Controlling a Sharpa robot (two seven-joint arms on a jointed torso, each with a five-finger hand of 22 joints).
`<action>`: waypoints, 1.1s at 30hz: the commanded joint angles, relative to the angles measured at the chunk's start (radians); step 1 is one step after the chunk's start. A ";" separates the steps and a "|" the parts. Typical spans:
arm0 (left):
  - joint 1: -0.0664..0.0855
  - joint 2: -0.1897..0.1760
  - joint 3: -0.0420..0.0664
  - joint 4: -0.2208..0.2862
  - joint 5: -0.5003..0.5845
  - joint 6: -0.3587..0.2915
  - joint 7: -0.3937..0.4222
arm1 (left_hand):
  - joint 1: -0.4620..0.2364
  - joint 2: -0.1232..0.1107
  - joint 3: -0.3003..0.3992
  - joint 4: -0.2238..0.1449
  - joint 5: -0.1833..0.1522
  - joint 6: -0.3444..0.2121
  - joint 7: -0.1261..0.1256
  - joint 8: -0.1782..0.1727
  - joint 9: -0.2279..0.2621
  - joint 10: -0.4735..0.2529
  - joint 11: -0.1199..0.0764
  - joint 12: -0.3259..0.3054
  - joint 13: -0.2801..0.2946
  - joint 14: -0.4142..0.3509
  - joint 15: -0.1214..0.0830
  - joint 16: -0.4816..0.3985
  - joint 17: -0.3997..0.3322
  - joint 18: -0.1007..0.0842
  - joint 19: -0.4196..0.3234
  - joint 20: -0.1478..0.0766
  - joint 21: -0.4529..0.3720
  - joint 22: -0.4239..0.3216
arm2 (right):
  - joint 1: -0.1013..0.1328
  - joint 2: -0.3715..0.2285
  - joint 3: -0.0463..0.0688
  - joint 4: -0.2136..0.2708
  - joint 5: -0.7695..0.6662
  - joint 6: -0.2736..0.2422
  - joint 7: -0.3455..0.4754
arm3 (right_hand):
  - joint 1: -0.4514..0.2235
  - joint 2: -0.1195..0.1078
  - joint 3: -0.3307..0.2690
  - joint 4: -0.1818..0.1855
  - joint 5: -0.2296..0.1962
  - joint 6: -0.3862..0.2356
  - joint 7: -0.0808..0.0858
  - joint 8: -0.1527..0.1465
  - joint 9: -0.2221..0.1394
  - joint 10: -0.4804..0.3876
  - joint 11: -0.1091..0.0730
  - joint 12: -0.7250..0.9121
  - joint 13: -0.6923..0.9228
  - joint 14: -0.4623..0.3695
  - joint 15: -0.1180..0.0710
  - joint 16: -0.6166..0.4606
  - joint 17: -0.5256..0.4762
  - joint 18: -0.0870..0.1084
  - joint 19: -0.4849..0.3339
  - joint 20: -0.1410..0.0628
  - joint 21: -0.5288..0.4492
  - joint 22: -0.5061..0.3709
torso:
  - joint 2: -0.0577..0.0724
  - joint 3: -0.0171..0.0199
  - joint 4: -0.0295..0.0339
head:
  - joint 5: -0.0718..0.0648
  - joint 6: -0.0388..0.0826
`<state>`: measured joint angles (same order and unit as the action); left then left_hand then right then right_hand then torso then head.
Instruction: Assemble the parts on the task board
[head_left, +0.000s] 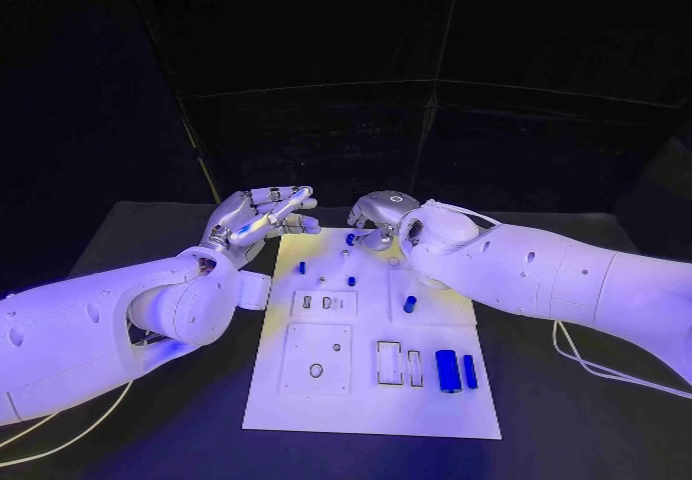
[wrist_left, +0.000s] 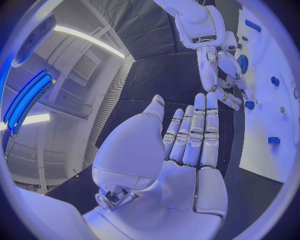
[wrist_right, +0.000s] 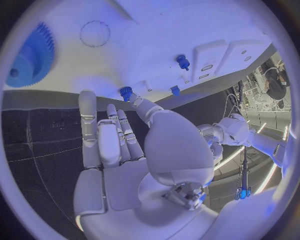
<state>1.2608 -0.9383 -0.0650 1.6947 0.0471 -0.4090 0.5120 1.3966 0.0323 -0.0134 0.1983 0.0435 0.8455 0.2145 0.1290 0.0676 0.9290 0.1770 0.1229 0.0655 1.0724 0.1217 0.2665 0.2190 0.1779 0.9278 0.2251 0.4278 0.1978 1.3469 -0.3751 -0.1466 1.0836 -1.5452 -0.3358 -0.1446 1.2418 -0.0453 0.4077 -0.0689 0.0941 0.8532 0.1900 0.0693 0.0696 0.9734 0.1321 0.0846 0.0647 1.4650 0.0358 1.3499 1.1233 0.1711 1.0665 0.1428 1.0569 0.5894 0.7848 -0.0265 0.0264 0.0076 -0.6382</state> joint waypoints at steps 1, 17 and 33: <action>0.002 -0.002 0.001 0.002 -0.005 0.012 0.004 | 0.009 0.002 0.002 -0.006 0.005 0.000 0.018 -0.003 -0.001 -0.001 0.005 -0.005 -0.001 0.002 0.001 -0.007 0.002 0.002 0.004 0.000 0.006 -0.001 | 0.003 -0.032 0.000 0.036 0.015 -0.054 0.009 | 0.015 0.004 -0.002 0.007 0.021 0.019 0.001 0.006 0.002 0.015 -0.003 0.016 0.003 0.020 0.003 0.001 0.010 0.002 0.006 0.000 0.001 0.008 | -0.002 0.0007 -0.0007 | -0.001 0.005; 0.002 -0.010 0.001 -0.006 -0.001 0.024 -0.001 | 0.009 0.002 0.002 -0.006 0.005 0.000 0.018 -0.003 -0.001 -0.001 0.005 -0.005 -0.001 0.002 0.001 -0.007 0.002 0.002 0.004 0.000 0.006 -0.001 | 0.009 -0.294 0.023 0.227 0.295 -0.022 -0.006 | 0.009 -0.077 -0.166 0.066 0.116 0.022 -0.037 0.050 0.005 0.291 -0.071 0.623 0.474 0.064 -0.050 0.120 0.210 -0.031 0.129 -0.056 0.119 0.191 | -0.008 0.0007 -0.0124 | -0.003 0.019; 0.002 -0.004 0.000 -0.014 -0.001 0.029 -0.005 | 0.009 0.002 0.002 -0.007 0.005 0.001 0.017 -0.003 -0.001 0.000 0.005 -0.005 -0.001 0.002 0.001 -0.007 0.003 0.002 0.004 0.000 0.006 -0.001 | 0.009 -0.307 0.038 0.206 0.224 0.094 -0.091 | 0.049 -0.044 -0.307 0.150 0.111 -0.075 -0.003 0.118 0.003 0.421 -0.034 1.306 1.250 0.094 -0.017 0.202 0.391 -0.058 0.212 -0.020 0.223 0.363 | -0.006 -0.0016 -0.0078 | -0.013 0.021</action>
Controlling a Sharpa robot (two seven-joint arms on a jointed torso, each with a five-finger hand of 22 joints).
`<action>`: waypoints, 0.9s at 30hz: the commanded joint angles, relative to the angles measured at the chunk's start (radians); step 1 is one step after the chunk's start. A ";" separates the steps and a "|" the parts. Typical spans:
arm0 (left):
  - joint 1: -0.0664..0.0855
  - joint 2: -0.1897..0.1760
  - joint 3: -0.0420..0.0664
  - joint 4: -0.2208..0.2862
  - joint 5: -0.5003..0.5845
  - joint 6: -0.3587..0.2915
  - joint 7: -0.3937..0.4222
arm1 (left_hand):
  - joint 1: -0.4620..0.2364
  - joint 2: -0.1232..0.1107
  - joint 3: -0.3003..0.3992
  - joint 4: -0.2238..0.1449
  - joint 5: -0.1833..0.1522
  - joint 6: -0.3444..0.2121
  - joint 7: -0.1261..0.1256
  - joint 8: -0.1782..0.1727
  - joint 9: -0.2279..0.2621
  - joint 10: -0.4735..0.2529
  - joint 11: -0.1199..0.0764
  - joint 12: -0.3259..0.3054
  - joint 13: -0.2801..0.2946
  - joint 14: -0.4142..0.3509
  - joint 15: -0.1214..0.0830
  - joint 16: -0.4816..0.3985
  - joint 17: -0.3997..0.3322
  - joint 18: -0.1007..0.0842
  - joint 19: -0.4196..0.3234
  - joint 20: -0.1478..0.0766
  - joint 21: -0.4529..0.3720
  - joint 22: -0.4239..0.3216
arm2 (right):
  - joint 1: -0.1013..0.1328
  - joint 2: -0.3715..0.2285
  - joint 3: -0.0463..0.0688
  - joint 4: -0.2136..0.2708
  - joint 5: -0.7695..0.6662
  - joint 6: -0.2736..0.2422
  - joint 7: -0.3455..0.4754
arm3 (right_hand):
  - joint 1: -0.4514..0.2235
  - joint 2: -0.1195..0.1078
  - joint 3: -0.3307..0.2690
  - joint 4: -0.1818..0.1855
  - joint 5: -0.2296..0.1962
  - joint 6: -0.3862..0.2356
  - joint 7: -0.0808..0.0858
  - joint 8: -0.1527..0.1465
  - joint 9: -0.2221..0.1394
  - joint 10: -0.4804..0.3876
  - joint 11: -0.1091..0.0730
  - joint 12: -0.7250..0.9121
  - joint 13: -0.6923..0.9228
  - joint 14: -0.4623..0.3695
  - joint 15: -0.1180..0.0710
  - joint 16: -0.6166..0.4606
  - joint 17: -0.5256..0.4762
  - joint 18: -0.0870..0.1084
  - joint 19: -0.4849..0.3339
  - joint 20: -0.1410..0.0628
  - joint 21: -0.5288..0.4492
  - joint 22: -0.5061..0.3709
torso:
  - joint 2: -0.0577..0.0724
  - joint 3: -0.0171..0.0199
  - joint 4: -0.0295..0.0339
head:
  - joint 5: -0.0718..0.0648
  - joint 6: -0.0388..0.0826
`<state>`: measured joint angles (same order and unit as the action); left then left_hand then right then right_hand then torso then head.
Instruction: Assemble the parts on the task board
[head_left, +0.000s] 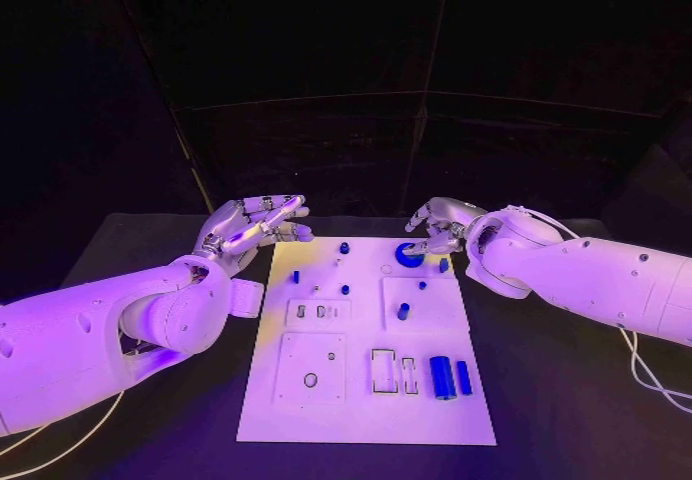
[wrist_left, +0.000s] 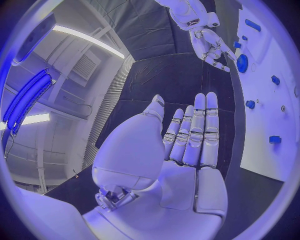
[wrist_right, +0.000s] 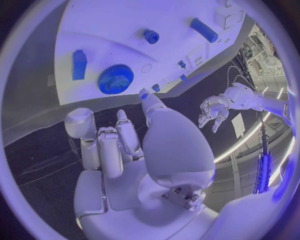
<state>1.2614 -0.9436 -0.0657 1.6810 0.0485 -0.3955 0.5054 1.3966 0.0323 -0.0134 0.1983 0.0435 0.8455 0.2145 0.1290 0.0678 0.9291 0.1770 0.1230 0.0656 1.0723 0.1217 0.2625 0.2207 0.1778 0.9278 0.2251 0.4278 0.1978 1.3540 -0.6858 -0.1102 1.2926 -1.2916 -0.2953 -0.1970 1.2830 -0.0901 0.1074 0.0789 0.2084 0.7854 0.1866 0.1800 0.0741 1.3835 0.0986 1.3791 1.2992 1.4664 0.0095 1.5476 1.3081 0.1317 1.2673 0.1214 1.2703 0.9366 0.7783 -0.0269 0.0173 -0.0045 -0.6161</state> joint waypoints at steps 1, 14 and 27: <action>0.001 0.002 0.001 0.000 -0.002 0.016 0.002 | 0.009 0.002 0.002 -0.007 0.005 0.001 0.017 -0.003 -0.001 0.000 0.005 -0.005 -0.001 0.002 0.001 -0.003 0.001 0.003 0.004 0.000 0.006 -0.001 | 0.002 0.006 0.001 -0.005 -0.035 0.062 -0.043 | 0.009 0.001 -0.009 0.004 -0.003 -0.008 0.001 0.009 -0.001 0.015 0.000 0.017 0.023 0.093 0.010 0.005 0.207 -0.021 0.016 0.001 0.015 0.027 | 0.001 -0.0011 0.0015 | -0.002 -0.002; 0.001 0.002 0.001 -0.003 -0.002 0.017 0.001 | 0.009 0.002 0.001 -0.007 0.005 0.002 0.016 -0.003 -0.001 0.001 0.005 -0.005 -0.001 0.003 0.001 -0.003 0.002 0.003 0.003 0.000 0.006 -0.001 | 0.001 0.023 0.001 -0.025 -0.068 0.109 -0.063 | 0.026 0.010 -0.017 0.005 0.003 0.000 -0.001 0.028 0.002 0.025 -0.001 0.034 0.046 0.094 0.011 0.007 0.214 -0.027 0.034 0.003 0.037 0.064 | 0.000 -0.0010 0.0012 | -0.002 -0.008; 0.001 0.002 0.001 -0.004 -0.002 0.017 0.001 | 0.009 0.002 0.001 -0.007 0.005 0.002 0.016 -0.003 -0.001 0.001 0.005 -0.005 -0.001 0.003 0.001 -0.003 0.002 0.003 0.003 0.000 0.006 -0.001 | 0.001 0.025 0.001 -0.029 -0.076 0.117 -0.066 | 0.046 0.023 -0.016 -0.003 0.011 0.015 -0.006 0.048 0.005 0.031 -0.005 0.043 0.059 0.094 0.008 0.008 0.217 -0.027 0.035 0.001 0.041 0.069 | 0.000 -0.0006 0.0011 | -0.004 -0.008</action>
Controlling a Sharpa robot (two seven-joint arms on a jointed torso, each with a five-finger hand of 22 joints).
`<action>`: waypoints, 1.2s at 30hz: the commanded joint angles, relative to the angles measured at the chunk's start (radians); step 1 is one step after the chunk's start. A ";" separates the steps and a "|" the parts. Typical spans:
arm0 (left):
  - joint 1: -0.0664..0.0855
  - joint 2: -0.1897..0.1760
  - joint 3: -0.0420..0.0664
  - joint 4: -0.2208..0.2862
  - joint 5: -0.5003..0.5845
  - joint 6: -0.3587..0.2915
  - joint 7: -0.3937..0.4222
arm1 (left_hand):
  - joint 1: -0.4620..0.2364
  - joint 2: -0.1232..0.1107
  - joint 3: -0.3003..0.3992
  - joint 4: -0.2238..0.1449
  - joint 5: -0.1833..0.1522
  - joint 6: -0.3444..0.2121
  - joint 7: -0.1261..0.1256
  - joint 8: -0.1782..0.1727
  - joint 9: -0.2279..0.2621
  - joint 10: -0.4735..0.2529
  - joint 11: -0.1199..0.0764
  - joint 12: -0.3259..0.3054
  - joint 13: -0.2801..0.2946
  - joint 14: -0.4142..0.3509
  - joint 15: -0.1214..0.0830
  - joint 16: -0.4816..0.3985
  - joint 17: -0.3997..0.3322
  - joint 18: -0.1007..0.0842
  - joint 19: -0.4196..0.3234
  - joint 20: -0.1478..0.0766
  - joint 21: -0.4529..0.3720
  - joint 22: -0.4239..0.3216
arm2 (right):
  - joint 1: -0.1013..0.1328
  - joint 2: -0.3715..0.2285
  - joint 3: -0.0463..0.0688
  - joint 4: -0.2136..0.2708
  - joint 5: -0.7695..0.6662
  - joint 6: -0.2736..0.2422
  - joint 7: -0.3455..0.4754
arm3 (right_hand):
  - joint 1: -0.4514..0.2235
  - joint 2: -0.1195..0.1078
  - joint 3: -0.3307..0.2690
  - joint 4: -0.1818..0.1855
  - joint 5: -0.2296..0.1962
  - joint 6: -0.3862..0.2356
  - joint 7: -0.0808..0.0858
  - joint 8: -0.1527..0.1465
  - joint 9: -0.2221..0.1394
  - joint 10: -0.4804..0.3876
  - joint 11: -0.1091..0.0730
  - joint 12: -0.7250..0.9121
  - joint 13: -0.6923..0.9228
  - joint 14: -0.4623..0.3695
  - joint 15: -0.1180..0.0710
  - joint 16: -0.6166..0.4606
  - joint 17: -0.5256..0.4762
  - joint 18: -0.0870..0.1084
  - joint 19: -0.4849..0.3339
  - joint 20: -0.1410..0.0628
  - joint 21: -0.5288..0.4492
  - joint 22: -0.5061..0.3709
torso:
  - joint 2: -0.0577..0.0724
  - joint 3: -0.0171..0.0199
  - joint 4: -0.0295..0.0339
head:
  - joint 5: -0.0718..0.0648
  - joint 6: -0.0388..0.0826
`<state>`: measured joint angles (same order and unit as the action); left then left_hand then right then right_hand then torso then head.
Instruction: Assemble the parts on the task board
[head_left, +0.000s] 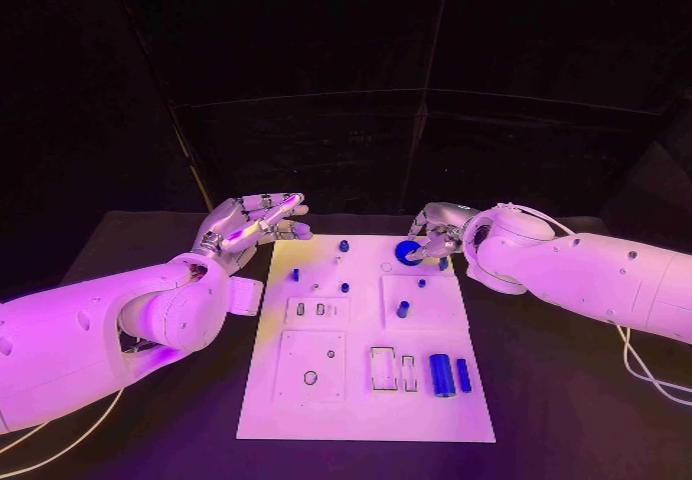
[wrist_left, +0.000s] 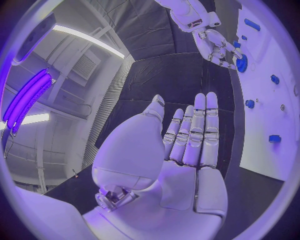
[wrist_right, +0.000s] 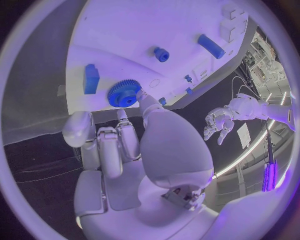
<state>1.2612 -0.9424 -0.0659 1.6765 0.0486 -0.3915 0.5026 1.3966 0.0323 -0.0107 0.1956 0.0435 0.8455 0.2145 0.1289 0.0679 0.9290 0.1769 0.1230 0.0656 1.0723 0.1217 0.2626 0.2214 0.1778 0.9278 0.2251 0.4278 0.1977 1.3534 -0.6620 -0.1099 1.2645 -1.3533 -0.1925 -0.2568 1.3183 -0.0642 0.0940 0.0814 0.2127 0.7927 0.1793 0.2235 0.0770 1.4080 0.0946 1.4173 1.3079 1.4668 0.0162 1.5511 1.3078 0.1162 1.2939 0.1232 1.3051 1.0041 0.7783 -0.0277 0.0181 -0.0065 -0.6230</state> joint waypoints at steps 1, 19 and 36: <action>0.001 0.001 0.001 0.000 -0.002 0.013 0.003 | 0.009 0.002 -0.001 -0.005 0.005 0.002 0.016 -0.003 -0.001 0.001 0.005 -0.005 -0.001 0.003 0.001 -0.003 0.001 0.003 0.003 0.000 0.006 -0.001 | 0.002 0.002 0.001 -0.002 -0.015 0.015 -0.005 | 0.013 -0.001 -0.002 -0.006 0.009 0.009 0.001 0.006 0.002 0.007 -0.001 0.005 0.052 0.094 0.001 0.005 0.217 -0.012 0.008 -0.001 0.007 0.002 | 0.000 0.0001 0.0004 | -0.003 0.000; 0.001 0.003 0.001 -0.002 -0.002 0.016 0.002 | 0.010 0.002 -0.001 -0.006 0.005 0.002 0.016 -0.003 -0.001 0.002 0.004 -0.006 -0.001 0.003 0.001 -0.004 0.002 0.003 0.003 0.000 0.006 -0.001 | 0.000 0.023 0.000 -0.024 -0.036 0.041 -0.004 | 0.032 0.008 0.003 -0.019 0.023 0.018 -0.002 0.018 0.002 0.008 -0.004 0.007 0.057 0.095 -0.002 0.006 0.221 -0.012 0.009 -0.003 0.011 0.007 | 0.000 0.0000 0.0003 | -0.003 -0.009; 0.001 0.003 0.001 -0.002 -0.002 0.017 0.001 | 0.010 0.002 -0.001 -0.006 0.005 0.002 0.016 -0.004 -0.001 0.002 0.004 -0.006 -0.001 0.003 0.001 -0.004 0.002 0.003 0.003 0.000 0.006 -0.001 | -0.001 0.028 0.000 -0.028 -0.075 0.004 -0.001 | 0.073 0.053 0.063 -0.057 -0.029 0.075 -0.010 0.051 0.002 0.027 -0.013 0.022 0.084 0.096 -0.008 0.008 0.226 -0.014 0.012 -0.009 0.021 0.022 | 0.000 -0.0004 -0.0007 | -0.002 -0.015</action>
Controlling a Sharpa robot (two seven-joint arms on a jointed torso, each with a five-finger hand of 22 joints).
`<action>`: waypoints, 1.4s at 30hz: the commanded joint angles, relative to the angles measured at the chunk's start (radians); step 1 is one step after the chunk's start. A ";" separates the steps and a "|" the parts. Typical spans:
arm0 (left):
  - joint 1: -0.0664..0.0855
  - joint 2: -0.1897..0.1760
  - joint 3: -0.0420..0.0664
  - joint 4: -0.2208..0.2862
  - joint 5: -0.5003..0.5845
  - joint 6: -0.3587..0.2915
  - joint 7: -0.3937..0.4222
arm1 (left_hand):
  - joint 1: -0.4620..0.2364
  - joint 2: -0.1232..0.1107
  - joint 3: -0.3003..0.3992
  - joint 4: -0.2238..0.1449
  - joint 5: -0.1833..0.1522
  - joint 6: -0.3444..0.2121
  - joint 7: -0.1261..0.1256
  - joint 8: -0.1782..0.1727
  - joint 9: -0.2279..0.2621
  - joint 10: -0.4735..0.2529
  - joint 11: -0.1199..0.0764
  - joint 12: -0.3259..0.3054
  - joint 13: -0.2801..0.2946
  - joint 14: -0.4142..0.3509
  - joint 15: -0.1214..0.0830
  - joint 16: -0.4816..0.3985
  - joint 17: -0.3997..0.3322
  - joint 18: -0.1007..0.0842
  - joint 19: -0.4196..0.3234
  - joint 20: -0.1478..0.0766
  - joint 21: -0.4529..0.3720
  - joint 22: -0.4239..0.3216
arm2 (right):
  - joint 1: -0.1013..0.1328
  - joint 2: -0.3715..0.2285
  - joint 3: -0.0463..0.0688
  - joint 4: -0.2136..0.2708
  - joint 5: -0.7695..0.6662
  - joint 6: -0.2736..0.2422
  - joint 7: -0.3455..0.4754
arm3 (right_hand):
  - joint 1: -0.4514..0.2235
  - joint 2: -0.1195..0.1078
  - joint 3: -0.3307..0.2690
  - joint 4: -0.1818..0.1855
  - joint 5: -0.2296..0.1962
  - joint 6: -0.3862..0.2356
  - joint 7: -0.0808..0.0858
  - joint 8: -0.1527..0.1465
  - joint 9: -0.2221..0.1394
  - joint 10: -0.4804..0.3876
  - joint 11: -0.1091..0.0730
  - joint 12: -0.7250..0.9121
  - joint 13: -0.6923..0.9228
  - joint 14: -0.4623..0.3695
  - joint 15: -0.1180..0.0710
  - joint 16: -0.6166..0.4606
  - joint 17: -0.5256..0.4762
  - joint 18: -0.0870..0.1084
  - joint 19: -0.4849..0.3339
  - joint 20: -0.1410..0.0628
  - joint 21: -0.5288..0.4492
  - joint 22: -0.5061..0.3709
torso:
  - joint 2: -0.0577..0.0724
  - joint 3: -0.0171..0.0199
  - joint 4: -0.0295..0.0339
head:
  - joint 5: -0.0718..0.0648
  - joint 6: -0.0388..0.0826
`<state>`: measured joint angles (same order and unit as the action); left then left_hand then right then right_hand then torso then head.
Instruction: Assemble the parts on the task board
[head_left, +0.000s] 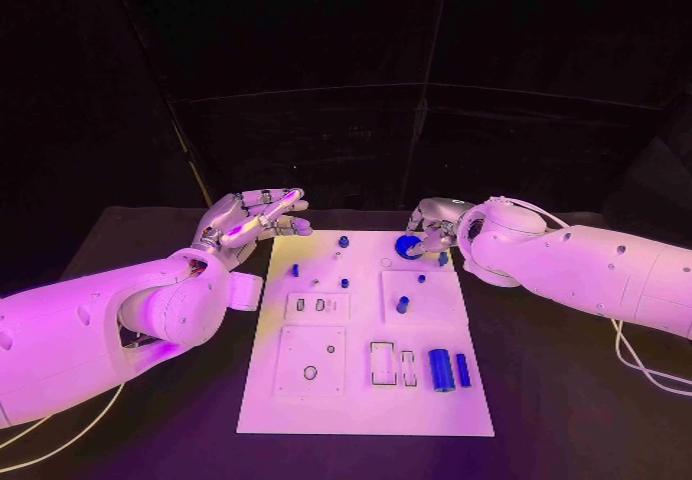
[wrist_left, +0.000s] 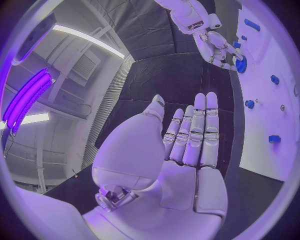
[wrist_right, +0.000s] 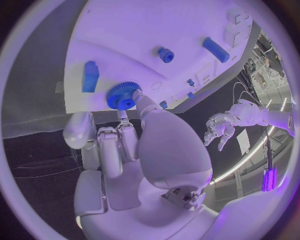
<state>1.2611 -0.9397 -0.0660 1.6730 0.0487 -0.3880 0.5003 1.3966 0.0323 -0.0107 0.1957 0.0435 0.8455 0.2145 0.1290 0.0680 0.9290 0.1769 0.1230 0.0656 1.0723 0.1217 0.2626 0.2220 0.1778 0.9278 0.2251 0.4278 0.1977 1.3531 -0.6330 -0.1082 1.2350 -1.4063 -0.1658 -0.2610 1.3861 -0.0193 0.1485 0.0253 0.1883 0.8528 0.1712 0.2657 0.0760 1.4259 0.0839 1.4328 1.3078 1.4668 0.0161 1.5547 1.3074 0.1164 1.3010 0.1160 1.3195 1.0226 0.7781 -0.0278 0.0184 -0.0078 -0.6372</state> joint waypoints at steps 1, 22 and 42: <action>0.001 0.001 0.001 0.001 -0.002 0.013 0.003 | 0.010 0.002 -0.001 -0.006 0.005 0.002 0.016 -0.004 -0.001 0.002 0.004 -0.006 -0.001 0.003 0.001 -0.004 0.002 0.003 0.003 0.000 0.006 -0.001 | -0.001 -0.001 -0.002 0.004 -0.023 -0.041 0.008 | 0.007 0.014 0.018 -0.004 -0.006 0.030 -0.007 0.015 0.004 0.017 -0.006 0.013 0.093 0.096 -0.011 0.004 0.227 -0.015 0.007 -0.003 0.009 0.008 | -0.001 -0.0003 -0.0001 | -0.002 -0.001; 0.001 -0.004 0.001 0.008 -0.002 0.013 0.003 | 0.010 0.003 -0.001 -0.006 0.005 0.002 0.016 -0.004 -0.001 0.002 0.004 -0.007 -0.001 0.003 0.001 -0.005 0.002 0.003 0.003 0.000 0.006 -0.001 | -0.004 -0.004 -0.001 0.092 -0.054 -0.141 0.043 | -0.009 0.018 0.060 -0.015 -0.006 0.087 -0.027 0.024 0.001 0.029 -0.024 0.021 0.107 0.096 -0.028 0.005 0.227 -0.017 0.012 -0.019 0.016 0.019 | -0.001 -0.0005 -0.0004 | 0.003 0.004; 0.002 0.001 0.001 0.006 -0.002 0.018 0.002 | 0.010 0.003 -0.001 -0.006 0.005 0.002 0.016 -0.004 -0.001 0.002 0.004 -0.007 -0.001 0.003 0.001 -0.005 0.002 0.003 0.003 0.000 0.006 -0.001 | -0.004 0.144 -0.001 0.055 -0.153 -0.172 0.031 | -0.016 0.011 0.067 -0.018 -0.002 0.085 -0.026 0.015 -0.003 0.028 -0.024 0.019 0.105 0.096 -0.028 0.005 0.228 -0.019 0.015 -0.020 0.019 0.026 | 0.001 0.0000 -0.0004 | 0.013 -0.001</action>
<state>1.2611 -0.9404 -0.0659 1.6779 0.0487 -0.3841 0.4981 1.3966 0.0323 -0.0107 0.1957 0.0434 0.8455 0.2145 0.1290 0.0681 0.9291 0.1769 0.1230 0.0656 1.0723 0.1217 0.2627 0.2226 0.1777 0.9278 0.2251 0.4278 0.1977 1.3471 -0.4968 -0.1101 1.2962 -1.5314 -0.3226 -0.2315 1.3785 -0.0078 0.2091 0.0080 0.1807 0.9053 0.1694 0.2863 0.0729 1.4526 0.0643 1.4488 1.3076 1.4649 -0.0037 1.5546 1.3081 0.1165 1.3153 0.1018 1.3352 1.0473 0.7791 -0.0283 0.0201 0.0058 -0.6370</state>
